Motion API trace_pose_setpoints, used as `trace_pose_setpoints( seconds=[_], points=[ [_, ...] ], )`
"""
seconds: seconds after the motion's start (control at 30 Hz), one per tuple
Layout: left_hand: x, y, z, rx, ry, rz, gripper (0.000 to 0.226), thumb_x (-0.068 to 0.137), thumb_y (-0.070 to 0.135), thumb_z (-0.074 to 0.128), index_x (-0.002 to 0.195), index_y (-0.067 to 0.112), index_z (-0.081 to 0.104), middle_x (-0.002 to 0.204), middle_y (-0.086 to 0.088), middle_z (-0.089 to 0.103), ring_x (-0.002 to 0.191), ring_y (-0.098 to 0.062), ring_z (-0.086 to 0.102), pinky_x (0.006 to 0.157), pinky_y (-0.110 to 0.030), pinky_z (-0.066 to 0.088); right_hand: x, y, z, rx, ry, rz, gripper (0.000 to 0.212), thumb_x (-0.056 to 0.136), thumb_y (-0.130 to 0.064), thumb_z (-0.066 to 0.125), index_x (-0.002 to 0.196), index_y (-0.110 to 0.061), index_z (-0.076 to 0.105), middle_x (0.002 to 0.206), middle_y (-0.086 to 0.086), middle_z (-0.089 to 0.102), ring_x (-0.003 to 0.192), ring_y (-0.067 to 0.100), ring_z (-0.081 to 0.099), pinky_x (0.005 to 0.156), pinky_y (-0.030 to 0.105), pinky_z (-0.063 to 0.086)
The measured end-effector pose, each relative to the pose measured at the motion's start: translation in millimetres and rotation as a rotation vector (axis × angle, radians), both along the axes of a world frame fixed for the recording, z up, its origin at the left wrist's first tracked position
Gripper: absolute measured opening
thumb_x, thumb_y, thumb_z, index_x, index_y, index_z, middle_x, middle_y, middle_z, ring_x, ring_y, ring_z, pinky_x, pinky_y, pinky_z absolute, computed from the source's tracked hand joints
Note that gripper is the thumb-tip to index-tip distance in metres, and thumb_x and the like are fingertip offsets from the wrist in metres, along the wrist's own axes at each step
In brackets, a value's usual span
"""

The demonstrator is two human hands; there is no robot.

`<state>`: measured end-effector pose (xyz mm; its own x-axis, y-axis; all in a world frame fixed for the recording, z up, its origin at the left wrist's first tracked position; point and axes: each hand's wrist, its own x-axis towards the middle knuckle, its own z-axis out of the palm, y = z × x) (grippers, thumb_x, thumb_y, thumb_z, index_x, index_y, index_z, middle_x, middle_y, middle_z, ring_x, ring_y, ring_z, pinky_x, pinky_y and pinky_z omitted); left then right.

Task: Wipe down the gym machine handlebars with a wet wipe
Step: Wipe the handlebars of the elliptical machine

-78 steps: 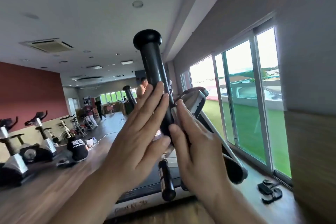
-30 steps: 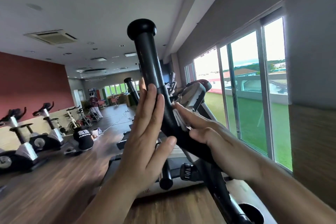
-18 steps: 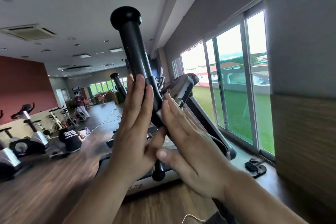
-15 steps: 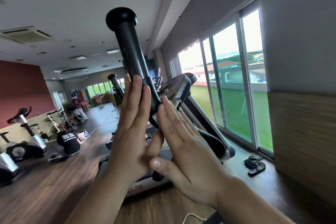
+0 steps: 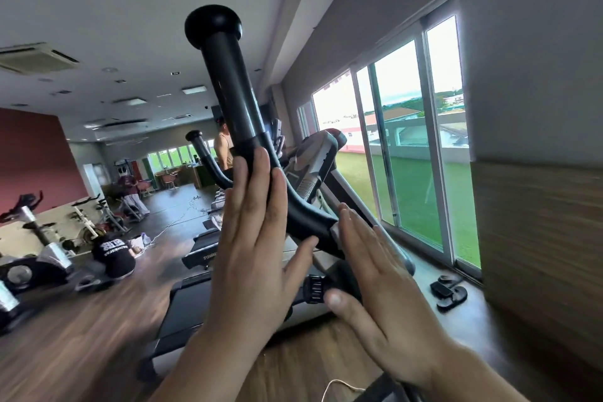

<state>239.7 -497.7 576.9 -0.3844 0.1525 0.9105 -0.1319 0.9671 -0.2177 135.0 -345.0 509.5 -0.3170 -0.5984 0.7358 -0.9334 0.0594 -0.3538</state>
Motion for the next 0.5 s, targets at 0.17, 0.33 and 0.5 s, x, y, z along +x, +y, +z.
trace_pose_setpoints(
  seconds=[0.17, 0.33, 0.5],
  points=[
    [-4, 8, -7, 0.037, 0.004, 0.016, 0.080, 0.094, 0.016, 0.073, 0.159, -0.004, 0.031, 0.173, -0.017, 0.016, 0.163, -0.035, 0.002, 0.130, -0.054, 0.021, 2, -14, 40, -0.048, -0.041, 0.115, 0.093, 0.095, -0.080, 0.016, 0.168, -0.023, 0.007, 0.174, -0.014, 0.016, 0.161, 0.000, 0.011, 0.131, 0.032, 0.019],
    [-4, 14, -8, 0.005, 0.019, 0.067, 0.074, 0.099, 0.031, 0.062, 0.158, -0.002, 0.033, 0.172, -0.015, 0.019, 0.164, -0.028, -0.003, 0.133, -0.038, 0.002, -18, 2, 35, -0.005, -0.096, 0.104, 0.095, 0.089, -0.088, 0.018, 0.165, -0.030, 0.022, 0.165, -0.017, 0.038, 0.153, 0.004, 0.034, 0.123, 0.042, 0.035],
    [-5, 18, -9, 0.021, 0.031, 0.079, 0.065, 0.099, 0.026, 0.057, 0.155, -0.004, 0.041, 0.170, -0.015, 0.026, 0.164, -0.029, 0.000, 0.132, -0.046, 0.012, -22, -19, 75, 0.005, -0.186, 0.327, 0.077, 0.094, -0.075, 0.036, 0.157, -0.030, 0.042, 0.152, -0.011, 0.057, 0.142, 0.007, 0.052, 0.116, 0.044, 0.043]
  ],
)
